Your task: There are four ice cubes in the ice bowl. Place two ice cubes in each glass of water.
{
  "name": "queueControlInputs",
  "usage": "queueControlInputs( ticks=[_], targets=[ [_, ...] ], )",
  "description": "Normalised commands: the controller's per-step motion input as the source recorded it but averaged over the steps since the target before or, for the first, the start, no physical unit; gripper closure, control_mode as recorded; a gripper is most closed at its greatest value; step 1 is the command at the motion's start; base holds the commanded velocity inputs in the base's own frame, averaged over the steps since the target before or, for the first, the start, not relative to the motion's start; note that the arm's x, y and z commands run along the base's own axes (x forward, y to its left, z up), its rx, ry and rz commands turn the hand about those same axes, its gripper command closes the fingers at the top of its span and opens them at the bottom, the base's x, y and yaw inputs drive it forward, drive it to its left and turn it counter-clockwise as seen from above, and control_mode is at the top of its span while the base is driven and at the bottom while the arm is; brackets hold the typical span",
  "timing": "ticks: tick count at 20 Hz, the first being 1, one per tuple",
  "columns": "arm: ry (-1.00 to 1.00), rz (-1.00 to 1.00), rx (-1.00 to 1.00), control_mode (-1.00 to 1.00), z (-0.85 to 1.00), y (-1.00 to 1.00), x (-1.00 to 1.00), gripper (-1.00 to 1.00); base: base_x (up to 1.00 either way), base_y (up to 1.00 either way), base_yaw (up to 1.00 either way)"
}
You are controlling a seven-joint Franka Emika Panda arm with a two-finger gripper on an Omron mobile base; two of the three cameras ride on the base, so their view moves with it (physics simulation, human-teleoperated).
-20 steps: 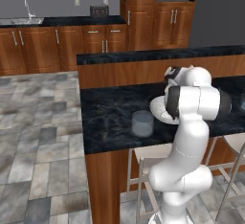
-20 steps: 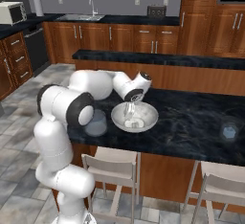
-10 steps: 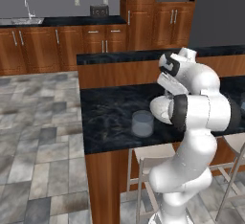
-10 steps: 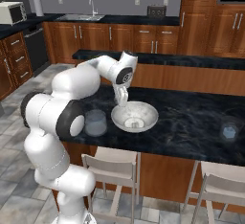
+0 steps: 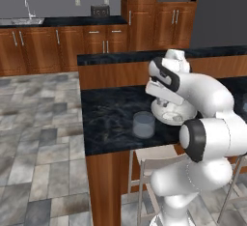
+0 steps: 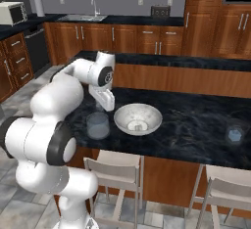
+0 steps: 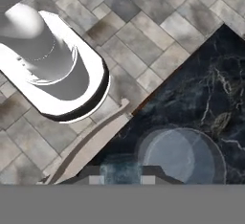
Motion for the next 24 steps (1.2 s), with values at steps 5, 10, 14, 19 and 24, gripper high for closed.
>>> queueControlInputs(
  ticks=[5,10,14,19,24],
  targets=[
    [-0.05,0.27,-0.01,-1.00,-0.01,0.43,0.03,1.00,0.00,0.00,0.00],
    [-0.06,0.05,-0.03,-1.00,-0.23,0.06,0.48,1.00,0.00,0.00,0.00],
    [-0.03,0.00,-0.01,-1.00,-0.37,0.01,0.46,1.00,0.00,0.00,0.00],
    [-0.01,0.00,-0.02,-1.00,-0.42,0.07,0.14,1.00,0.00,0.00,0.00],
    [0.00,0.02,-0.03,-1.00,-0.48,0.13,0.05,1.00,0.00,0.00,0.00]
  ],
)
